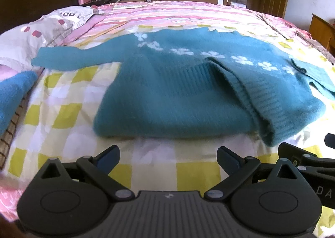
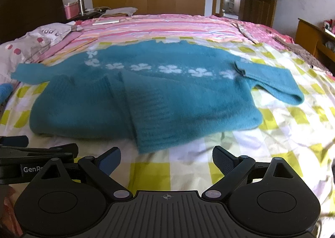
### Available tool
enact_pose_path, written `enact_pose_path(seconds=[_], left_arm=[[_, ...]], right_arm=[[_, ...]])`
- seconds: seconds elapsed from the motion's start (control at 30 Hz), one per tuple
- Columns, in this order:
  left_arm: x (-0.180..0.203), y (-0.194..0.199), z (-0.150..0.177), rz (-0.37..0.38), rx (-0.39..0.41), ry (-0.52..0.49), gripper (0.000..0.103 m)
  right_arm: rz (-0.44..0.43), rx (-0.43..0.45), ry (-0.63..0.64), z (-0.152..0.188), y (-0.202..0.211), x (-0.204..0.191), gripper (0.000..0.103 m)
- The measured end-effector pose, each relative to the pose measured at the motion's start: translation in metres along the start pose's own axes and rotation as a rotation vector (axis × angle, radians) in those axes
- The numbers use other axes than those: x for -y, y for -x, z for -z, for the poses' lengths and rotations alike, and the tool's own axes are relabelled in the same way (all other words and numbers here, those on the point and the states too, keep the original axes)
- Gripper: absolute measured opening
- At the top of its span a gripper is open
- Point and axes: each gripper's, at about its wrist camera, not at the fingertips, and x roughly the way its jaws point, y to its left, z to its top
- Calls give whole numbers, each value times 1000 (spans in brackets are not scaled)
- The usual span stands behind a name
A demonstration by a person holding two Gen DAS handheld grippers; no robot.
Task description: Fold small clothes
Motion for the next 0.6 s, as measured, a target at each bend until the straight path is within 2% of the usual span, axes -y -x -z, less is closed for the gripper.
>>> enact_pose_path(seconds=[0.6], left_arm=[[4,-9,-28,-16,-48,-21,103]], right_arm=[[-15,-43,-16,-24,-13,7,95]])
